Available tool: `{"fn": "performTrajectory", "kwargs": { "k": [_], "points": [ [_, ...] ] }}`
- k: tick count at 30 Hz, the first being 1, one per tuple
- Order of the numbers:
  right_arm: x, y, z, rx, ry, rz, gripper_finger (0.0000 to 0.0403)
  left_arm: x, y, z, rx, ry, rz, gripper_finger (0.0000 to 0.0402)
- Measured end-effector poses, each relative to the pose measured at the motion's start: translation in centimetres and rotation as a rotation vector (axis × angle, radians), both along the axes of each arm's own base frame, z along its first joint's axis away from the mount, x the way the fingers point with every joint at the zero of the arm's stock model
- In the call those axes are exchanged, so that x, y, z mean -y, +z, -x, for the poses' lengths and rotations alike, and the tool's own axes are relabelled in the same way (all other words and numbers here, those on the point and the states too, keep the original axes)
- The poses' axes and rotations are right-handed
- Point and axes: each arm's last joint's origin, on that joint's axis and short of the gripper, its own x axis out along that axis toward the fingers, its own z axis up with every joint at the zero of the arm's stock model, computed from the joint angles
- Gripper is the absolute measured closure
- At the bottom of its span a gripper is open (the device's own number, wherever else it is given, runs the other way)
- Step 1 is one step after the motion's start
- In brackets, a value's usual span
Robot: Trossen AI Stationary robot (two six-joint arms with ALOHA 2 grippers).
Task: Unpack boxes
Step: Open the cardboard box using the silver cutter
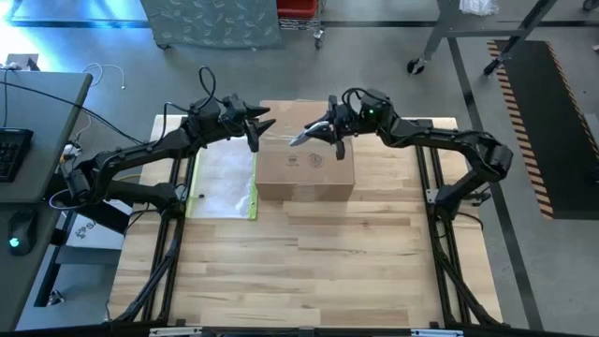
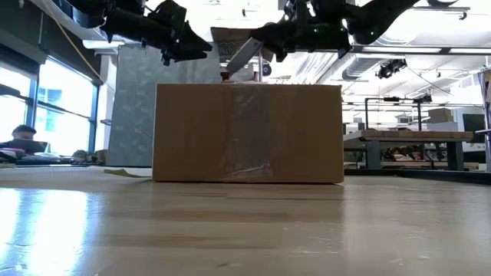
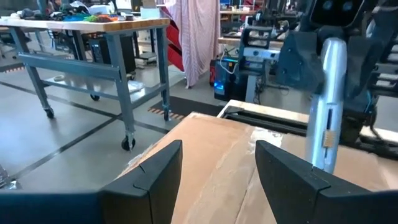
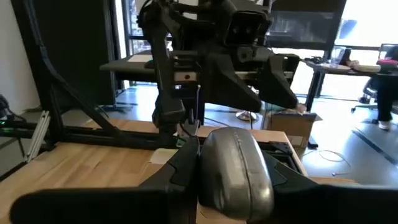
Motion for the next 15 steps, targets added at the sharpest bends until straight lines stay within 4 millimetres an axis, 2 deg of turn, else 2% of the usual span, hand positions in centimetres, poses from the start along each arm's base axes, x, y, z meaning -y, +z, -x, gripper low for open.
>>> {"fn": "performTrajectory", "kwargs": {
  "k": [5,15],
  "points": [
    [0.04,-0.01,0.0,-0.001,-0.01,0.004,0.0342,0.31,0.39,-0.16,0.016,-0.122,-0.069,0.0215],
    [0.26,-0.06,0.13,-0.005,-0.016,0.006,0.0342,-0.24,-0.05,0.23,-0.03,-0.084,-0.037,0.0218]
  ]
}}
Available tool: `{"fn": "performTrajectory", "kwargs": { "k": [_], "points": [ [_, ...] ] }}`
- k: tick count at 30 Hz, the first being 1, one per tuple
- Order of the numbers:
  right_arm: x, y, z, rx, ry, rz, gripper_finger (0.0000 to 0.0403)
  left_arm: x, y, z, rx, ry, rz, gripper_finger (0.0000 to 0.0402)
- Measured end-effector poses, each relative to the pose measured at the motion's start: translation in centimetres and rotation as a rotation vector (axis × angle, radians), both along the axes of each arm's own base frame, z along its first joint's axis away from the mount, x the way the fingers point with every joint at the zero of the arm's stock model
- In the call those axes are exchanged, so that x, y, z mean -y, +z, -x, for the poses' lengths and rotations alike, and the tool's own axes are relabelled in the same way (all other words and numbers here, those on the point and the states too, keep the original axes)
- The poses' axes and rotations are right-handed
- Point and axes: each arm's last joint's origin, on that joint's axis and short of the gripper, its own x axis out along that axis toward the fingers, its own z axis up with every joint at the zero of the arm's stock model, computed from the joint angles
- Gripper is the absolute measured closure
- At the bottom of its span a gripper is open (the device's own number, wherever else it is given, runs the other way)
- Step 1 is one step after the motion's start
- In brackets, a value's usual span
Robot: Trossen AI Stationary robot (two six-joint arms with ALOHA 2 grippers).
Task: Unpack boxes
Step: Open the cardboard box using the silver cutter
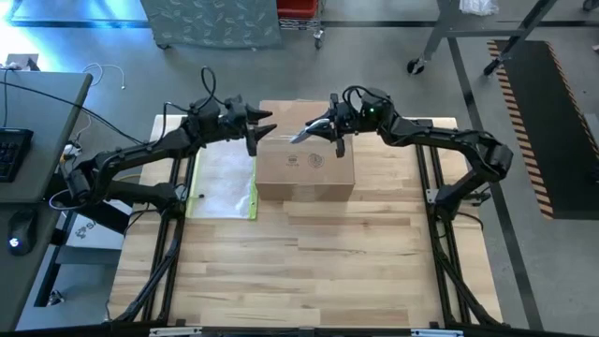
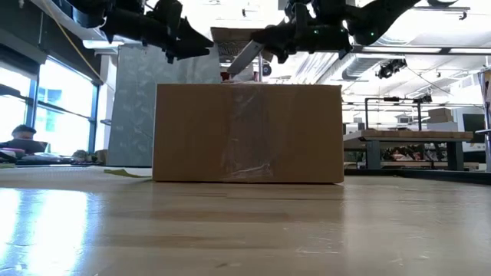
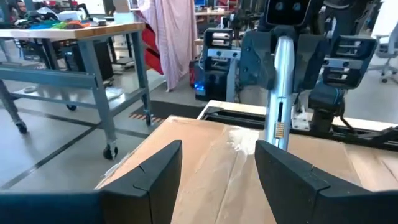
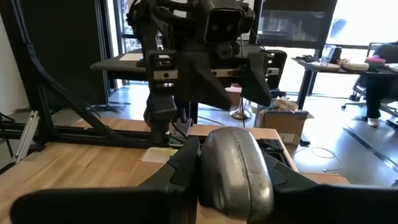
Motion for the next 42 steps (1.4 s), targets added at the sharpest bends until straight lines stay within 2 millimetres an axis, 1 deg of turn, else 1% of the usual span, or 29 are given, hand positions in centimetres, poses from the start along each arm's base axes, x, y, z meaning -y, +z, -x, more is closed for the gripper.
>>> {"fn": "performTrajectory", "kwargs": {
  "k": [2,4,7,9,10,13,17,20,22,26,30,36,39,42],
  "points": [
    [0.0,-0.1,0.0,-0.006,0.0,-0.005,0.0342,-0.7,0.2,0.4,-0.026,0.03,0.019,0.023],
    [0.0,-0.1,0.0,-0.011,0.0,-0.003,0.0342,-1.4,0.8,0.8,-0.043,0.061,0.036,0.0255],
    [0.0,-0.2,0.0,-0.014,0.001,-0.001,0.0342,-2.6,1.3,1.1,-0.105,0.101,0.064,0.0321],
    [-0.1,-0.2,0.0,-0.021,0.009,-0.005,0.0342,-3.4,1.1,1.0,-0.179,0.11,0.074,0.0374],
    [-0.2,-0.3,0.0,-0.028,0.012,-0.009,0.0342,-3.9,0.8,1.0,-0.214,0.118,0.081,0.0387],
    [-0.5,-0.4,-0.2,-0.042,0.021,-0.01,0.0342,-5.5,-0.5,0.9,-0.286,0.148,0.133,0.0388],
    [-0.6,-0.2,0.0,-0.04,0.025,-0.009,0.0342,-7.4,-2.9,0.9,-0.358,0.189,0.217,0.0399],
    [-0.9,0.5,0.5,-0.04,0.023,-0.009,0.0342,-8.2,-4.4,0.6,-0.392,0.194,0.257,0.04],
    [-1.1,1.2,1.0,-0.034,0.023,-0.005,0.0342,-8.5,-5.2,0.1,-0.404,0.167,0.27,0.0401],
    [-1.9,2.3,1.9,-0.03,0.035,0.013,0.0342,-8.7,-6.3,-1.4,-0.39,0.086,0.262,0.0401],
    [-2.7,3.1,2.7,-0.038,0.044,0.016,0.0342,-8.3,-6.8,-3.1,-0.357,0.007,0.238,0.0401],
    [-3.8,3.6,3.5,-0.08,0.056,-0.005,0.0342,-6.1,-6.8,-5.5,-0.311,-0.141,0.2,0.0401],
    [-4.3,3.1,3.5,-0.122,0.018,0.005,0.0342,-4.9,-6.1,-5.9,-0.316,-0.15,0.158,0.0401],
    [-4.9,1.1,3.5,-0.108,0.01,0.004,0.0342,-3.8,-4.5,-5.6,-0.313,-0.114,0.094,0.0401]
  ]
}}
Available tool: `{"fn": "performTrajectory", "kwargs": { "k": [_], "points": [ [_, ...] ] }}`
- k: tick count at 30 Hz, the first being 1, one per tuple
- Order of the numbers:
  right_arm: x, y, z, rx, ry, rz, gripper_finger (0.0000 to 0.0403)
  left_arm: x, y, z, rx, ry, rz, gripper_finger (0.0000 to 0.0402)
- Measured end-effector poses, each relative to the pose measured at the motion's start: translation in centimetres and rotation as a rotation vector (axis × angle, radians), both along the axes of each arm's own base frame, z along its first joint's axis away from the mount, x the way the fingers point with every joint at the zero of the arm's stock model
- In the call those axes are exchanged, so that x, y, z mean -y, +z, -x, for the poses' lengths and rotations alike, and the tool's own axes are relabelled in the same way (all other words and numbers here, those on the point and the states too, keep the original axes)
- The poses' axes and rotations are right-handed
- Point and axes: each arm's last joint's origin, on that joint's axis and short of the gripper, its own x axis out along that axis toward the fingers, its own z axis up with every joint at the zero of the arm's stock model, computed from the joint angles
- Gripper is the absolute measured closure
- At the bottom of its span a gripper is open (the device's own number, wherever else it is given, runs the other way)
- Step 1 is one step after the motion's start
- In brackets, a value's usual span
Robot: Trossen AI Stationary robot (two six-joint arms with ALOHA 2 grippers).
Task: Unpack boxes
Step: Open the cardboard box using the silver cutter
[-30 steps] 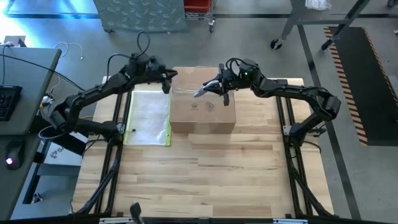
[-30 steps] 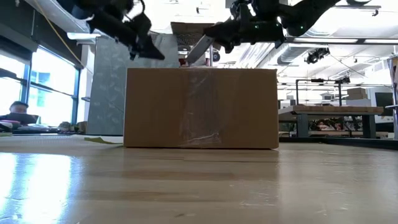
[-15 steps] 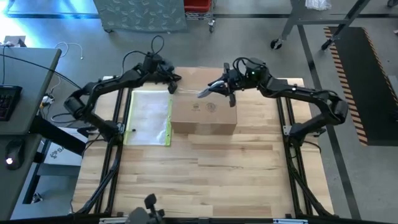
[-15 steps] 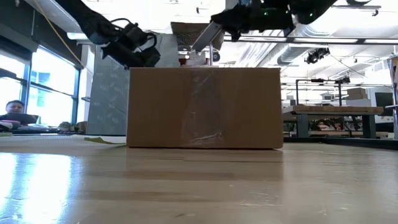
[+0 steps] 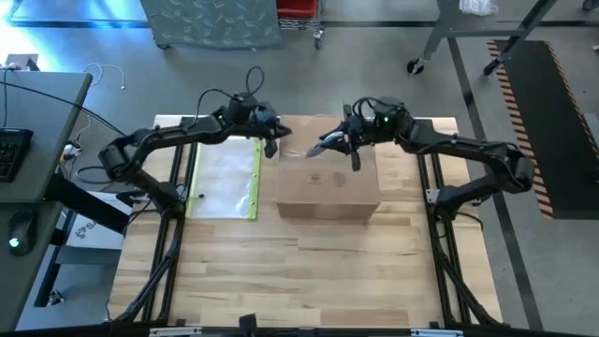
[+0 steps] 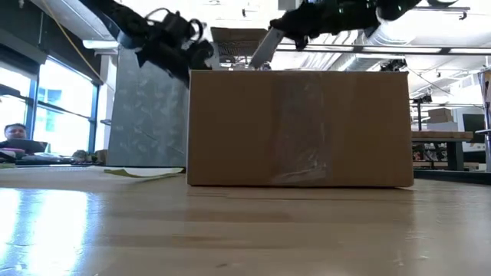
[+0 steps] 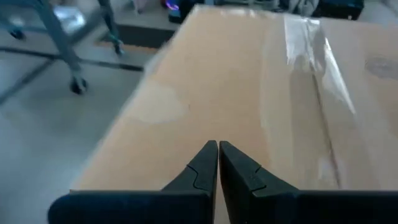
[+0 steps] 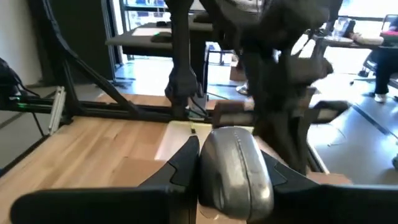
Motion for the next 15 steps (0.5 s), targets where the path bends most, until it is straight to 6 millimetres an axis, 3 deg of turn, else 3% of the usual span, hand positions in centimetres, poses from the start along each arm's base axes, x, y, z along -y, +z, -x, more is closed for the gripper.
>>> {"fn": "performTrajectory", "kwargs": {
  "k": [7,15],
  "points": [
    [-0.5,-2.9,0.6,0.142,-0.034,-0.027,0.0342,3.0,3.8,1.1,0.08,-0.086,-0.091,0.0388],
    [-0.5,-3.6,0.7,0.188,-0.128,-0.032,0.0342,4.3,2.4,-0.2,0.037,-0.174,-0.015,0.0262]
  ]
}}
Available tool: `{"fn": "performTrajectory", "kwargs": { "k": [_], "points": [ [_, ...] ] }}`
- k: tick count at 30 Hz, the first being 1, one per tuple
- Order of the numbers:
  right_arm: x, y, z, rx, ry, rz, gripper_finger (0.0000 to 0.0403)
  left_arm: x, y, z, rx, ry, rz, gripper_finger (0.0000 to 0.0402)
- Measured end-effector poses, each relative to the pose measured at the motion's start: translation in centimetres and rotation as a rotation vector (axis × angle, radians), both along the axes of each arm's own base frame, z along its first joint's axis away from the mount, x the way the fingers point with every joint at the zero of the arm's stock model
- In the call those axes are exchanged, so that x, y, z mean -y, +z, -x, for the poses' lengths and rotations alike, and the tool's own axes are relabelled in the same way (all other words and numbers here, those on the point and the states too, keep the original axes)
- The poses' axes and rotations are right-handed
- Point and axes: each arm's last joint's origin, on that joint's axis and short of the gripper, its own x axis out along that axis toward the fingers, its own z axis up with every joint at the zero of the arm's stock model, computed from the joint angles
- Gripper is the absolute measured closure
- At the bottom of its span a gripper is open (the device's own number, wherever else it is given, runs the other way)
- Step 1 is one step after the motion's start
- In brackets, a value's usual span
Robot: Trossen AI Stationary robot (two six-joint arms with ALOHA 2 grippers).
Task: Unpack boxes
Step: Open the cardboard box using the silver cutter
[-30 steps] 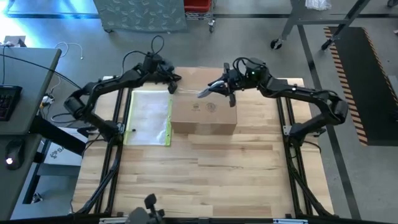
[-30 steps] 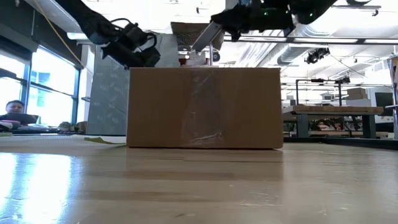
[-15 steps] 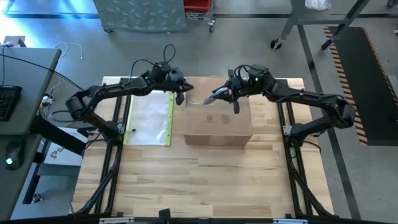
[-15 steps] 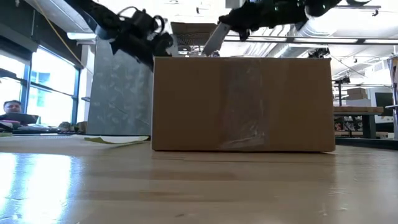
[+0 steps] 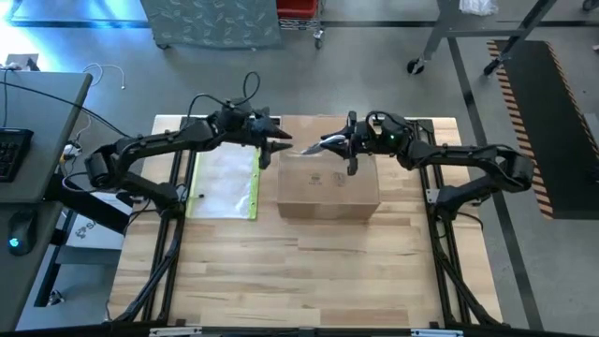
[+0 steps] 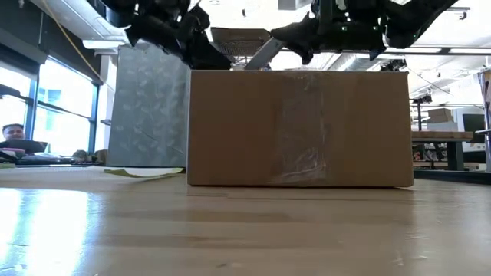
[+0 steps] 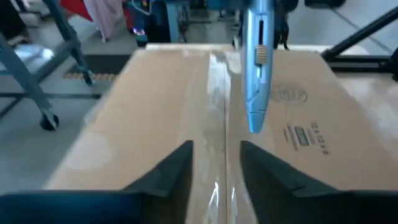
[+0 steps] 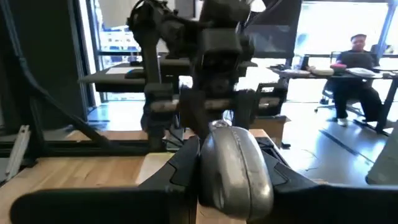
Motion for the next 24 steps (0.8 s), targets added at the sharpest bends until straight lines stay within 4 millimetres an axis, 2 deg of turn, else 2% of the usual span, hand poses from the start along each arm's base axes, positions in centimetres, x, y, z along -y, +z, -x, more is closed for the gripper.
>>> {"fn": "performTrajectory", "kwargs": {
  "k": [5,9,15,19,24],
  "points": [
    [-0.8,0.0,-0.6,0.03,0.024,0.008,0.0342,0.3,-1.9,-0.8,-0.099,-0.049,-0.007,0.017],
    [-0.9,-0.7,-1.4,0.043,0.024,0.012,0.0342,0.4,-2.2,-0.5,-0.139,-0.059,-0.005,0.0122],
    [-0.1,-2.2,-2.8,0.093,-0.012,0.009,0.0342,0.3,-2.0,0.3,-0.171,-0.051,-0.015,0.0108],
    [0.5,-2.3,-4.3,0.083,-0.011,0.007,0.0342,-0.1,-2.9,0.6,-0.241,-0.06,0.001,0.0108],
    [1.2,-1.9,-6.1,0.045,0.018,0.021,0.0342,-0.2,-3.1,0.6,-0.255,-0.059,0.01,0.0108]
  ]
}}
